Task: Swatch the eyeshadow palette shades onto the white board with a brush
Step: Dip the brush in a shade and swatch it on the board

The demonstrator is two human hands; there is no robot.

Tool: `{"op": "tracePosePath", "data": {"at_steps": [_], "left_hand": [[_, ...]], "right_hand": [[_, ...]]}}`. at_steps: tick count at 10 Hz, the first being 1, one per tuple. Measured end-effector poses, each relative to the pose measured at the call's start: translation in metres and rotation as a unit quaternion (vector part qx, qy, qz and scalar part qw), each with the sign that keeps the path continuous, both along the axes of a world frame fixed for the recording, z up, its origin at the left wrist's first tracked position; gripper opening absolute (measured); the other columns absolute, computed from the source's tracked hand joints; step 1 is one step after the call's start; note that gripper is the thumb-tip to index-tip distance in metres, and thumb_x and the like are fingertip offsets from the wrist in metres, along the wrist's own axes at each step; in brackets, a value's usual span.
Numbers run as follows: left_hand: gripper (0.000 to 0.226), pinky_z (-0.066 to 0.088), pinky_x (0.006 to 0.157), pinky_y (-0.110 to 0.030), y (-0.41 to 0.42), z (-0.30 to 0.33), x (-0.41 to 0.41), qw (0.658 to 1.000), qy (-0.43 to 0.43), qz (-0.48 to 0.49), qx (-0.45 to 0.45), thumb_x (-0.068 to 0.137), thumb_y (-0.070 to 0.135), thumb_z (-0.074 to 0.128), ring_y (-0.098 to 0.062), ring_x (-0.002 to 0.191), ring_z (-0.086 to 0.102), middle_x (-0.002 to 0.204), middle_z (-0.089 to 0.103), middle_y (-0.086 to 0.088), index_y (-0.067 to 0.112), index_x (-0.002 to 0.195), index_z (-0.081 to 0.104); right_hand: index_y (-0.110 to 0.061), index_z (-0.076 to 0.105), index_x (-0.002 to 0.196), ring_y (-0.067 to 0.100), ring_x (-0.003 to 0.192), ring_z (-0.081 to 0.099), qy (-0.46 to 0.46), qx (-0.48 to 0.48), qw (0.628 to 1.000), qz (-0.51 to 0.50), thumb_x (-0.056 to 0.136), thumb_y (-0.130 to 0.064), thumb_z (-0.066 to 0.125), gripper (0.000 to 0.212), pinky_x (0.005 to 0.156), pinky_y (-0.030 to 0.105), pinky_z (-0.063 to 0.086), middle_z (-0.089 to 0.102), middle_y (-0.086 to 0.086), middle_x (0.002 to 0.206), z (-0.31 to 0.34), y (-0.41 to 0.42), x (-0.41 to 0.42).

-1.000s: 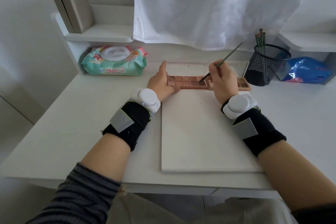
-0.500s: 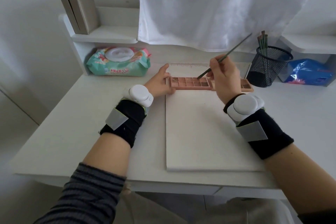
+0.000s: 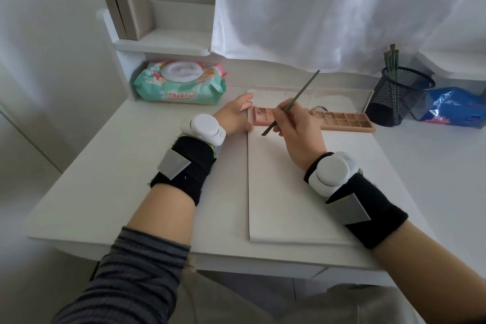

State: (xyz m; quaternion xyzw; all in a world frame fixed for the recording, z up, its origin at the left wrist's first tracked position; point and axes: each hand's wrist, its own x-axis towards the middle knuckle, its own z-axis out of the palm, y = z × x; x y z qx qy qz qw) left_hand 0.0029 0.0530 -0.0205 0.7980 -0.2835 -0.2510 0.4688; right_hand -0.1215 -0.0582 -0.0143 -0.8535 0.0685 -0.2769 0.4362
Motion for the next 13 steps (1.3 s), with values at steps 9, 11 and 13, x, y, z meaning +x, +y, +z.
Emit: {"op": "tracePosePath", "data": {"at_steps": [9, 11, 13], "left_hand": [[0.079, 0.031, 0.101, -0.022, -0.0014, -0.0002, -0.0014, 1.0, -0.002, 0.01, -0.006, 0.081, -0.013, 0.053, -0.017, 0.138, 0.031, 0.15, 0.031, -0.012, 0.012, 0.148, 0.019], [0.08, 0.032, 0.104, -0.025, -0.0016, -0.0001, -0.0011, 1.0, -0.002, 0.012, -0.007, 0.079, -0.014, 0.054, -0.017, 0.138, 0.032, 0.15, 0.031, -0.013, 0.011, 0.147, 0.02], [0.078, 0.03, 0.096, -0.017, -0.0018, -0.0001, -0.0019, 1.0, -0.007, 0.012, -0.003, 0.081, -0.012, 0.054, -0.015, 0.138, 0.031, 0.15, 0.032, -0.011, 0.012, 0.147, 0.02]], "right_hand": [[-0.017, 0.05, 0.081, 0.025, 0.067, 0.057, 0.005, -0.017, 1.0, -0.009, 0.095, -0.02, 0.05, 0.014, 0.072, 0.044, 0.049, 0.054, -0.009, 0.058, -0.0003, 0.0001, -0.001], [-0.014, 0.052, 0.08, 0.021, 0.062, 0.055, -0.004, -0.017, 1.0, -0.011, 0.095, -0.017, 0.05, 0.015, 0.068, 0.039, 0.046, 0.054, -0.008, 0.056, -0.0003, 0.0007, -0.0031], [-0.017, 0.051, 0.085, 0.026, 0.072, 0.061, 0.007, -0.006, 1.0, -0.008, 0.094, -0.018, 0.05, 0.01, 0.076, 0.048, 0.05, 0.057, -0.006, 0.064, -0.0004, -0.0008, -0.0003]]}}
